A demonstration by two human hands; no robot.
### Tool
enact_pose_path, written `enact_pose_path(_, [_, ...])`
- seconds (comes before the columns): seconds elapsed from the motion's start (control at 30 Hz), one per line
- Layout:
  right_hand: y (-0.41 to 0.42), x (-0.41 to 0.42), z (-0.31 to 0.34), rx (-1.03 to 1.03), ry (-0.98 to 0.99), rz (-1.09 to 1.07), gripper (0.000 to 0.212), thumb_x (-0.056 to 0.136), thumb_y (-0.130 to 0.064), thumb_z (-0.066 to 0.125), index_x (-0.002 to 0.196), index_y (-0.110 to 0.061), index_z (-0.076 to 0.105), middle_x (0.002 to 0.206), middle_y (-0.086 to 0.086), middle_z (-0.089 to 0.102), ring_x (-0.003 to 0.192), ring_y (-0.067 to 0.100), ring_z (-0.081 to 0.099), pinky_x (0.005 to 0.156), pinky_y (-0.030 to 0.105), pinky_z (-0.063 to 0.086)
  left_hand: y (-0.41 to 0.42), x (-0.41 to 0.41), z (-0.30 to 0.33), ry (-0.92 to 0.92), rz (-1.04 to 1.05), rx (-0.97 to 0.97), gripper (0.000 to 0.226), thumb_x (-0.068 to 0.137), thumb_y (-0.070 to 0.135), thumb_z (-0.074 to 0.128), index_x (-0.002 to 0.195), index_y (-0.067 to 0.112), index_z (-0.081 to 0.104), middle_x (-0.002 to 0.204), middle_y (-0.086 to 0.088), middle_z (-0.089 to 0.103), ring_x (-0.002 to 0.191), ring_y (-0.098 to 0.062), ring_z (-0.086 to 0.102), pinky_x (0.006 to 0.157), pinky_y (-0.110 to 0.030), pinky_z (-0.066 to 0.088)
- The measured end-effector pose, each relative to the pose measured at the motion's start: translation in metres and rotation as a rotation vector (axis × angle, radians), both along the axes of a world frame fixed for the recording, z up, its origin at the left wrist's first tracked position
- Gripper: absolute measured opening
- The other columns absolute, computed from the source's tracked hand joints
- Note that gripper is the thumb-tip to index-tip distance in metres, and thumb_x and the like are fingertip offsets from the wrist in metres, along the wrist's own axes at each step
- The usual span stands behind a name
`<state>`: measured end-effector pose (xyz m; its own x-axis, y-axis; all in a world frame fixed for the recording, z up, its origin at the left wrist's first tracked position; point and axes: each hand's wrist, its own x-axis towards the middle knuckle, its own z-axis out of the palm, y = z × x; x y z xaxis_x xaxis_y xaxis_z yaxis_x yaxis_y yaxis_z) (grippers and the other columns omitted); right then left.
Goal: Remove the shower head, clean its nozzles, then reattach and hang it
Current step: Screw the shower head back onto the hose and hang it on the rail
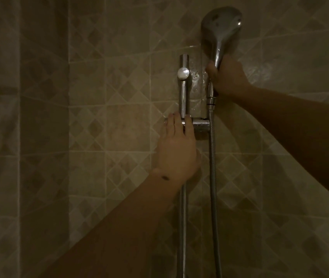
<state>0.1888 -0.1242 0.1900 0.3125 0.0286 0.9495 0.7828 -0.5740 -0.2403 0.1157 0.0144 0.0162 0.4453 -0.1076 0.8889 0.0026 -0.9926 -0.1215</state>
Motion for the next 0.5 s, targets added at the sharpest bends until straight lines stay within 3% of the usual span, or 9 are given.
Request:
enact_pose_path(0.2, [0.0,-0.004,-0.022,0.001,-0.06,0.036,0.029,0.099,-0.038,0.047,0.104,-0.01,0.051,0.087,0.001,0.057,0.067,0.006,0.053,0.052,0.018,0.038,-0.003,-0.001,0.0,-0.009,-0.005,0.0,0.081,0.093,0.033,0.05,0.161,0.001,0.02,0.166,-0.03,0.019,0.155,-0.043,0.015,0.127,-0.049,0.009])
enact_pose_path(0.33, [0.007,-0.012,-0.028,0.0,-0.093,0.08,0.033,0.1,-0.038,0.045,0.105,-0.006,0.052,0.09,0.009,0.062,0.073,0.018,0.062,0.061,0.03,0.052,-0.006,-0.001,-0.001,-0.02,-0.023,-0.019,0.08,0.092,0.038,0.035,0.16,0.0,0.021,0.165,-0.03,0.022,0.154,-0.043,0.017,0.126,-0.048,0.01])
enact_pose_path(0.4, [0.013,-0.015,-0.029,-0.019,-0.116,0.097,0.034,0.1,-0.038,0.045,0.103,-0.005,0.052,0.083,0.005,0.06,0.069,0.014,0.06,0.058,0.026,0.048,-0.006,-0.002,0.0,-0.034,-0.053,-0.038,0.081,0.089,0.041,0.026,0.159,-0.001,0.025,0.163,-0.029,0.026,0.153,-0.043,0.02,0.125,-0.049,0.017])
enact_pose_path(0.5, [0.019,-0.02,-0.026,-0.134,-0.105,0.094,0.045,0.097,-0.048,0.042,0.101,-0.005,0.056,0.073,-0.008,0.052,0.062,0.002,0.052,0.054,0.015,0.036,-0.002,-0.001,-0.001,-0.025,-0.044,-0.028,0.078,0.091,0.038,0.036,0.16,0.001,0.025,0.164,-0.029,0.025,0.154,-0.042,0.019,0.125,-0.048,0.018])
